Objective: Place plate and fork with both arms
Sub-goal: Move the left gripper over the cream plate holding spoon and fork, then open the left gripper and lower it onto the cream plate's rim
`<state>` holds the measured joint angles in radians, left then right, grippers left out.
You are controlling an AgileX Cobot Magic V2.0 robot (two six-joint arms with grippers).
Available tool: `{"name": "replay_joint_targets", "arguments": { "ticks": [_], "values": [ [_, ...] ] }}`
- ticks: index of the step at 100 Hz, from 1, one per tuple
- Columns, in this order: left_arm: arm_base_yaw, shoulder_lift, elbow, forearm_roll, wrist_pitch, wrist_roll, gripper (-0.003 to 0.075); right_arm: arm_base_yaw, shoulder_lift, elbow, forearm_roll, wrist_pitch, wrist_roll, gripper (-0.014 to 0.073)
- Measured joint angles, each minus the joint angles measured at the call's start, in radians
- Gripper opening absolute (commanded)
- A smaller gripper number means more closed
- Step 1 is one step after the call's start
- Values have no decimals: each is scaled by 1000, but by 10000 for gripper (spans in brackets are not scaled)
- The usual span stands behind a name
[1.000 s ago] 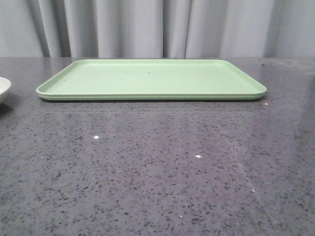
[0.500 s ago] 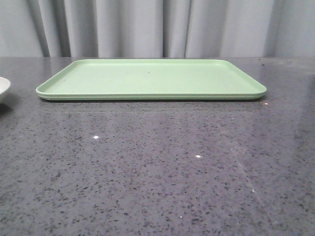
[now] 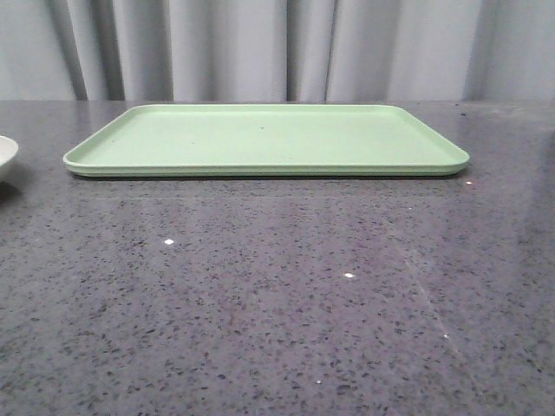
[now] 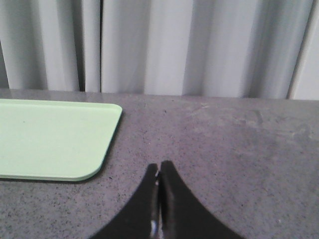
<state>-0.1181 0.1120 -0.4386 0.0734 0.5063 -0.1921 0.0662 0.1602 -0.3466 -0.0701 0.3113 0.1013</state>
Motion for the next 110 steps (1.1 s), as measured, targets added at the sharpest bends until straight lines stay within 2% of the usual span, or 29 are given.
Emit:
{"name": "replay_joint_targets", "arguments": {
  "ticks": [27,39,60,85,92,98,103,110],
  "values": [
    [0,236,-323,-28,368,0,-20,0,239,-300,2,349,0,-120],
    [0,337,-411,-44,495,0,-20,0,315,-382,2,443,0,-120],
    [0,433,-437,-57,568,0,-20,0,363,-404,10,463,0,-120],
    [0,444,-438,-59,575,0,-20,0,363,-404,12,463,0,-106],
    [0,444,-438,-59,575,0,-17,0,363,-404,12,463,0,-48],
    [0,444,-438,-59,575,0,3,0,363,-404,12,463,0,43],
    [0,444,-438,-59,573,2,51,0,363,-404,12,463,0,134],
    [0,444,-438,-65,573,3,167,0,363,-404,12,463,0,276]
  ]
}}
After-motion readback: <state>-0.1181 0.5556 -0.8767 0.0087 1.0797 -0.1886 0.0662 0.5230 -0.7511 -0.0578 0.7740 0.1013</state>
